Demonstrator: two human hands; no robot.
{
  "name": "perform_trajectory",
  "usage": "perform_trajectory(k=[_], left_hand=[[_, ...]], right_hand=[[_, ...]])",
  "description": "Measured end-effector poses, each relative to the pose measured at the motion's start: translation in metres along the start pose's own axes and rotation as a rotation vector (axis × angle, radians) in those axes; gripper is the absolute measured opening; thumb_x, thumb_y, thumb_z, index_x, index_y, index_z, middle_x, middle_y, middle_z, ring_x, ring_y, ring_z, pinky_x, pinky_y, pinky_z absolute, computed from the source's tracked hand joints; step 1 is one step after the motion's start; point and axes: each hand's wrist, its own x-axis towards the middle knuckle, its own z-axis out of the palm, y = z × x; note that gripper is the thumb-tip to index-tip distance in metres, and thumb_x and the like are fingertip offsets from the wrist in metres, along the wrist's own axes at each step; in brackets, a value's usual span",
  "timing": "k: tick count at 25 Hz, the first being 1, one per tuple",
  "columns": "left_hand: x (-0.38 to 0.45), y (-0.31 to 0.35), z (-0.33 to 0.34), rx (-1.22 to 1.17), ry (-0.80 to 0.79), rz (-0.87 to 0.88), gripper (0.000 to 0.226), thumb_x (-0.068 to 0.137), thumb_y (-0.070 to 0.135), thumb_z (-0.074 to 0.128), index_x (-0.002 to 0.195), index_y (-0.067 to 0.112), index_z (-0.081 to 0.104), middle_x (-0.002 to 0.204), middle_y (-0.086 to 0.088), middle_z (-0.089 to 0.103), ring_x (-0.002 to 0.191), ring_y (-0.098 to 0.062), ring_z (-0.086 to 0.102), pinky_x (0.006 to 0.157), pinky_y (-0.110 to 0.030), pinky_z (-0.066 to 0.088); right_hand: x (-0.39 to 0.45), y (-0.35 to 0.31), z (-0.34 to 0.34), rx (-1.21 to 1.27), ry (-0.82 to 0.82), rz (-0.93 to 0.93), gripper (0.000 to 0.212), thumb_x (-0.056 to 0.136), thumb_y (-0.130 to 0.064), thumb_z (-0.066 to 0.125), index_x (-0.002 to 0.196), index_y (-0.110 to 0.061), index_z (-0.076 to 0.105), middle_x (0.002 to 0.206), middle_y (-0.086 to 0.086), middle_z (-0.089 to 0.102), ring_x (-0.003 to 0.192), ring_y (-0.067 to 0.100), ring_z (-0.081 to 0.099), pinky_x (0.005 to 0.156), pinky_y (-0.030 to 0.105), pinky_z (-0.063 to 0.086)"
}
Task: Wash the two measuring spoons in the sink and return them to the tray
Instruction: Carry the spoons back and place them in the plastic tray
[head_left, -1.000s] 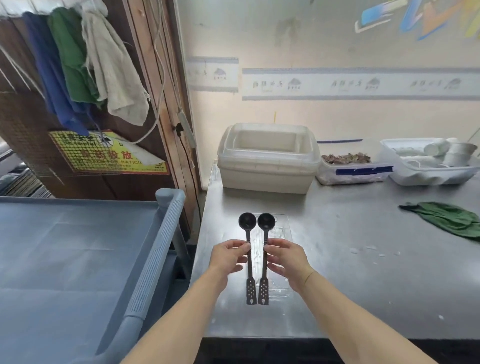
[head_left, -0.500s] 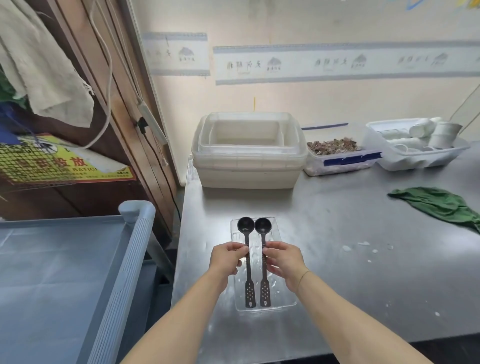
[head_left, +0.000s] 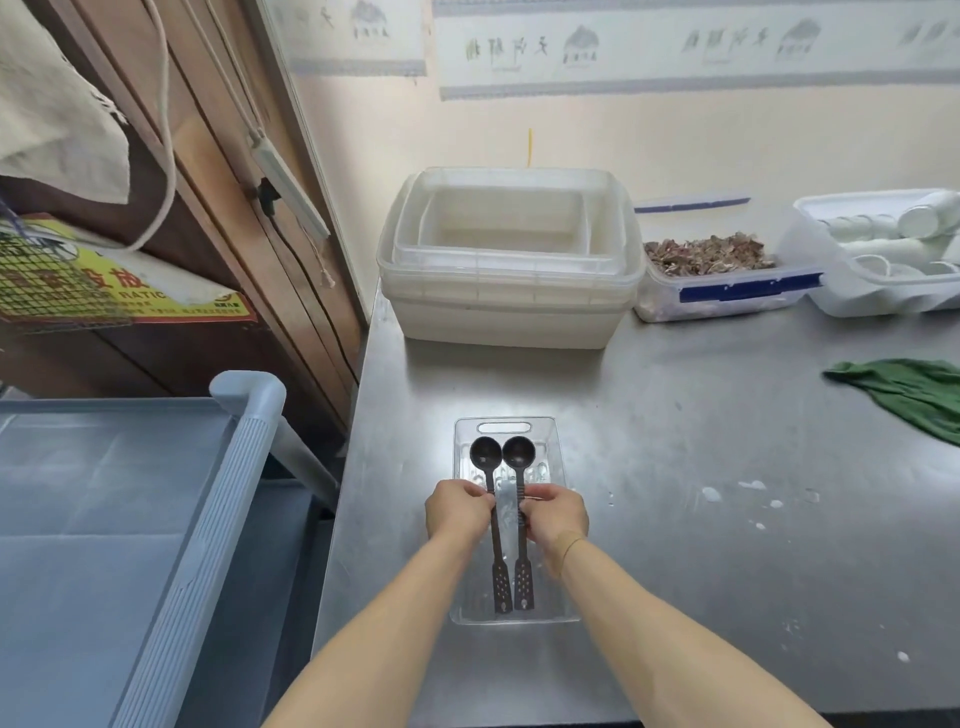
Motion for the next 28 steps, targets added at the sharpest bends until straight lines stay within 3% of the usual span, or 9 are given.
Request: perform_trajectory(k=[3, 6, 11, 15, 24, 28], left_hand=[[0.006, 0.009, 0.016, 0.081, 0.024, -0.034, 0.019, 0.079, 0.009, 0.058, 0.065, 0.018, 0.067, 0.085, -0.011, 0.074, 0.072, -0.032, 0.068, 0.069, -0.036, 0.060], [0.010, 0.010, 0.034, 0.132, 0.004, -0.080, 0.021, 0.080, 0.006, 0.051, 0.085, 0.011, 0.071, 0.096, -0.013, 0.074, 0.087, -0.034, 0.070, 0.073, -0.032, 0.057], [0.016, -0.001, 0.046, 0.086, 0.025, -0.170, 0.020, 0.086, 0.010, 0.051, 0.097, 0.007, 0.067, 0.107, -0.017, 0.071, 0.099, -0.035, 0.066, 0.078, -0.033, 0.052], [0.025, -0.007, 0.047, 0.121, 0.038, -0.196, 0.025, 0.089, 0.011, 0.047, 0.108, 0.009, 0.063, 0.116, -0.015, 0.067, 0.105, -0.034, 0.064, 0.083, -0.034, 0.051], [0.032, -0.014, 0.052, 0.199, 0.038, -0.217, 0.028, 0.086, 0.004, 0.050, 0.111, 0.012, 0.062, 0.117, -0.011, 0.067, 0.106, -0.030, 0.063, 0.072, -0.029, 0.041], [0.031, -0.013, 0.053, 0.198, 0.049, -0.219, 0.027, 0.089, 0.005, 0.051, 0.112, 0.010, 0.063, 0.118, -0.012, 0.067, 0.108, -0.030, 0.063, 0.072, -0.029, 0.040]], right_hand=[[0.007, -0.001, 0.008, -0.029, 0.033, 0.018, 0.026, 0.082, 0.000, 0.060, 0.092, -0.020, 0.072, 0.101, 0.008, 0.075, 0.094, 0.028, 0.070, 0.088, 0.035, 0.056], [0.010, 0.006, 0.014, -0.046, 0.064, 0.057, 0.027, 0.081, -0.003, 0.058, 0.092, -0.023, 0.071, 0.097, 0.006, 0.074, 0.085, 0.024, 0.066, 0.075, 0.027, 0.051], [0.018, 0.012, 0.024, -0.111, 0.123, 0.068, 0.033, 0.084, 0.001, 0.055, 0.106, -0.016, 0.072, 0.112, 0.009, 0.073, 0.105, 0.029, 0.066, 0.093, 0.031, 0.052], [0.021, 0.015, 0.027, -0.160, 0.115, 0.078, 0.033, 0.087, 0.002, 0.053, 0.110, -0.013, 0.071, 0.116, 0.009, 0.071, 0.109, 0.027, 0.064, 0.089, 0.024, 0.046], [0.021, 0.017, 0.028, -0.224, 0.136, 0.054, 0.040, 0.089, 0.003, 0.045, 0.117, -0.012, 0.068, 0.117, 0.010, 0.071, 0.108, 0.029, 0.064, 0.081, 0.024, 0.044], [0.020, 0.016, 0.028, -0.261, 0.142, 0.042, 0.041, 0.091, 0.002, 0.043, 0.120, -0.013, 0.067, 0.120, 0.010, 0.070, 0.110, 0.030, 0.064, 0.086, 0.028, 0.048]])
